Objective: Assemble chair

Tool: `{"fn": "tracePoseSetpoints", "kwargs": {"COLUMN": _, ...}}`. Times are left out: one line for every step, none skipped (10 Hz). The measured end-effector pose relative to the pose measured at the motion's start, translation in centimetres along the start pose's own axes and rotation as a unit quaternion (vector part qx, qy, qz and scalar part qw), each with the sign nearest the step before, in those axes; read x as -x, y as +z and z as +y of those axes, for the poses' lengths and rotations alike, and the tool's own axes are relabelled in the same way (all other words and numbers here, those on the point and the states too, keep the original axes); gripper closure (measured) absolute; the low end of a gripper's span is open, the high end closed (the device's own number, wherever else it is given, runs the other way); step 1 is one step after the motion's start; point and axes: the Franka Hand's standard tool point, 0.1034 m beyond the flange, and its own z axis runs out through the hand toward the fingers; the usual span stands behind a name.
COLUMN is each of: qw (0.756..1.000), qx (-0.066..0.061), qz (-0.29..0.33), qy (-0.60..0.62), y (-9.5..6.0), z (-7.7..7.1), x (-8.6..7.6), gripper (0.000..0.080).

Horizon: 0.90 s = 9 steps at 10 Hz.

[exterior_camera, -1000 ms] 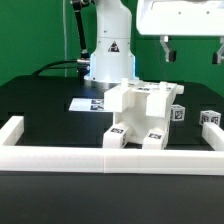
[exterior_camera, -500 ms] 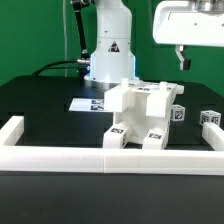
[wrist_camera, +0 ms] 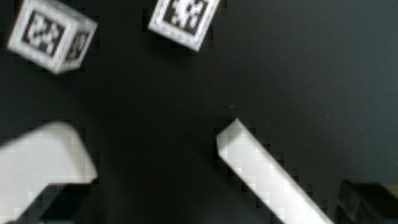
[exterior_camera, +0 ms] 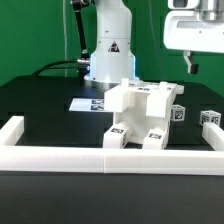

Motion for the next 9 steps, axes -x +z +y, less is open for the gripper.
{"fn": "tracePoseSetpoints", "kwargs": {"qw": 1.000, "qx": -0.004, "qz": 0.011, "qy": -0.007, "y": 0.9, "z": -0.1, "x": 0.5, "gripper": 0.0151}}
{"fn": "tracePoseSetpoints", "kwargs": {"qw": 1.000, "qx": -0.004, "qz": 0.017, "qy": -0.011, "y": 1.5, "z": -0.2, "x": 0.5, "gripper": 0.0151}}
{"fn": "tracePoseSetpoints", "kwargs": {"qw": 1.000, "qx": -0.003, "qz": 0.016, "qy": -0.011, "y": 1.4, "z": -0.2, "x": 0.5, "gripper": 0.0151}}
{"fn": "tracePoseSetpoints", "kwargs": {"qw": 1.000, "qx": -0.003, "qz": 0.016, "qy": -0.011, "y": 1.5, "z": -0.2, "x": 0.5, "gripper": 0.0151}}
{"fn": "tracePoseSetpoints", "kwargs": {"qw": 1.000, "qx": -0.003, "qz": 0.016, "qy": -0.011, "y": 1.5, "z": -0.2, "x": 0.5, "gripper": 0.0151}}
{"fn": "tracePoseSetpoints", "kwargs": {"qw": 1.000, "qx": -0.007, "qz": 0.019, "qy": -0.008, "y": 1.7, "z": -0.1, "x": 0.5, "gripper": 0.0151}}
{"fn": "tracePoseSetpoints", "kwargs": {"qw": 1.000, "qx": -0.010, "qz": 0.026, "qy": -0.006, "y": 2.7, "z": 0.4, "x": 1.0, "gripper": 0.0151}}
{"fn": "tracePoseSetpoints", "kwargs": {"qw": 1.000, "qx": -0.003, "qz": 0.026, "qy": -0.007, "y": 3.8, "z": 0.7, "x": 1.8, "gripper": 0.0151}}
{"fn": "tracePoseSetpoints", "kwargs": {"qw": 1.000, "qx": -0.001, "qz": 0.027, "qy": -0.009, "y": 4.4, "z": 0.6, "x": 2.1, "gripper": 0.0151}}
